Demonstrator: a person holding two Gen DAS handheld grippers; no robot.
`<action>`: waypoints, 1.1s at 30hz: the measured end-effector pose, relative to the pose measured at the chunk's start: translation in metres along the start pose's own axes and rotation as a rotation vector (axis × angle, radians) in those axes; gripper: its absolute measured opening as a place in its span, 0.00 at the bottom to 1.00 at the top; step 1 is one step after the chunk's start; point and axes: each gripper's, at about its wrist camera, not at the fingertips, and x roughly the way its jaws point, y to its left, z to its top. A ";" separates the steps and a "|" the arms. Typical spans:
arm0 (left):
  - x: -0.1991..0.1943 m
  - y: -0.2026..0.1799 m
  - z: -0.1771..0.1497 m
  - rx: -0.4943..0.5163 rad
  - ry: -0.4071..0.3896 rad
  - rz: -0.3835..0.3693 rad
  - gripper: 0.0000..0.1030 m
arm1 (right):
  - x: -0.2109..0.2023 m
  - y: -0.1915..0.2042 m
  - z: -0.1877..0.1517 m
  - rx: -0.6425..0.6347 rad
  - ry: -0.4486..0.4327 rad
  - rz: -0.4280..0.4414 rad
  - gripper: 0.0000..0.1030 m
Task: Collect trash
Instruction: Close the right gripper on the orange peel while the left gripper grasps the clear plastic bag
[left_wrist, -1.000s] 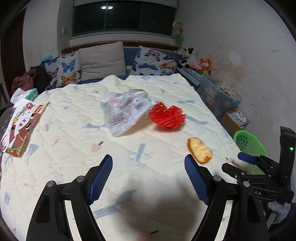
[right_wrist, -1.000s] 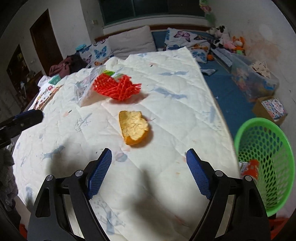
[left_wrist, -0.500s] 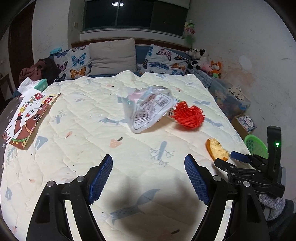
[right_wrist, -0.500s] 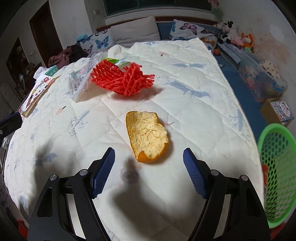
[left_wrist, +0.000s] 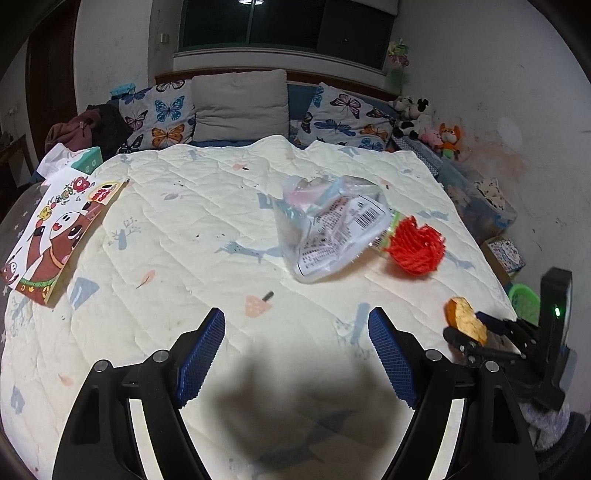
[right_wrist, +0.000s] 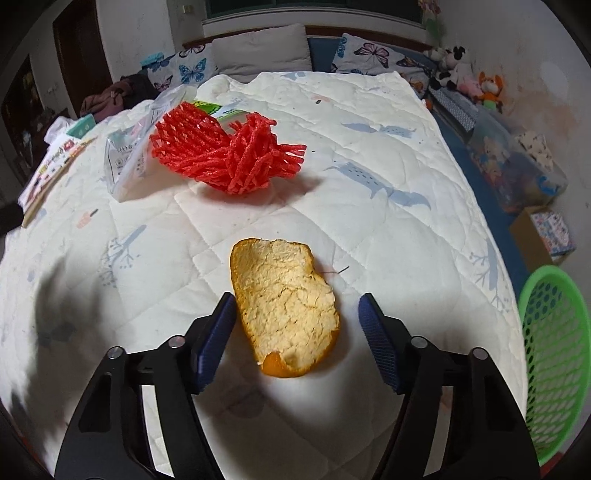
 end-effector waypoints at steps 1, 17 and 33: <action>0.003 0.001 0.003 -0.002 0.002 0.004 0.75 | 0.000 0.000 0.000 -0.007 -0.001 -0.008 0.62; 0.064 0.007 0.051 -0.025 0.005 0.022 0.73 | -0.004 0.002 -0.001 -0.019 -0.018 0.006 0.44; 0.109 0.009 0.066 -0.031 0.044 -0.057 0.61 | -0.003 0.002 -0.002 -0.009 -0.022 0.016 0.43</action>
